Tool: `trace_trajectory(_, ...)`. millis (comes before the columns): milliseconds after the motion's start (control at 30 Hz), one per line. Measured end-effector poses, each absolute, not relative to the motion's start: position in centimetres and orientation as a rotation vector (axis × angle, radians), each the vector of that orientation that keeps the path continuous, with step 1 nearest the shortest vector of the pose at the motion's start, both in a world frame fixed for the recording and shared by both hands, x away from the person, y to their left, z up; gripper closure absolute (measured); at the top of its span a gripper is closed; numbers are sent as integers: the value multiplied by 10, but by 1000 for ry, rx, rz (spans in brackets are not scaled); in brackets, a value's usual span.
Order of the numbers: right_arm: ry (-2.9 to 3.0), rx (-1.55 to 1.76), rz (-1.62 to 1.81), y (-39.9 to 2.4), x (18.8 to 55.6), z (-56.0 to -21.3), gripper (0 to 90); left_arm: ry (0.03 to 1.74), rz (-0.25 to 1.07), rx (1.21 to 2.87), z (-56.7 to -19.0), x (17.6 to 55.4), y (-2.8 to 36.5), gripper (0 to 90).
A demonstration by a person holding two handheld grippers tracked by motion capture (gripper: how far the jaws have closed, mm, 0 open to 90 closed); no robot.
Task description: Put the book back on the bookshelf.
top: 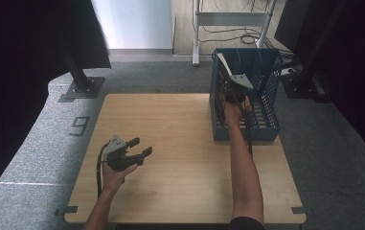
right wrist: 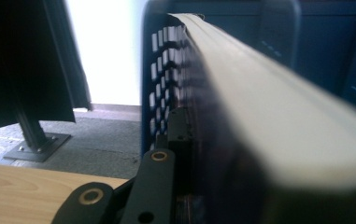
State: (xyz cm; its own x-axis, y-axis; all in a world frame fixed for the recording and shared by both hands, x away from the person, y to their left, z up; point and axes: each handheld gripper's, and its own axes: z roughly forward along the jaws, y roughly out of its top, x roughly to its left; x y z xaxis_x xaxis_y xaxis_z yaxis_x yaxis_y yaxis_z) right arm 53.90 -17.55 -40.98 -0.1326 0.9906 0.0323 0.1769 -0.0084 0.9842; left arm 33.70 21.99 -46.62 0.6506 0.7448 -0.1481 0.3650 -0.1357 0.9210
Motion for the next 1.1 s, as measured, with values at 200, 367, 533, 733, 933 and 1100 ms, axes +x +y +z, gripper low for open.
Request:
trace_trajectory(200,1496,1231,1254,-171,536,-410,751,895,427,1753,-466,336,218,291)
trace_trajectory(367,1531,1210,1269,-170,530,-410,676,893,426,1750,-466,335,218,291)
trace_trajectory(533,1568,1202,1280,-174,524,-412,634,890,422,1758,-466,335,216,291)
trace_trajectory(733,1609,1211,1265,-178,516,-420,629,889,419,1775,-470,336,212,291)
trace_trajectory(933,1616,1183,1227,-178,512,-422,721,885,419,1780,-470,336,210,292)
trace_trajectory(1100,1633,1143,1172,-172,515,-420,747,881,419,1794,-472,336,207,292)
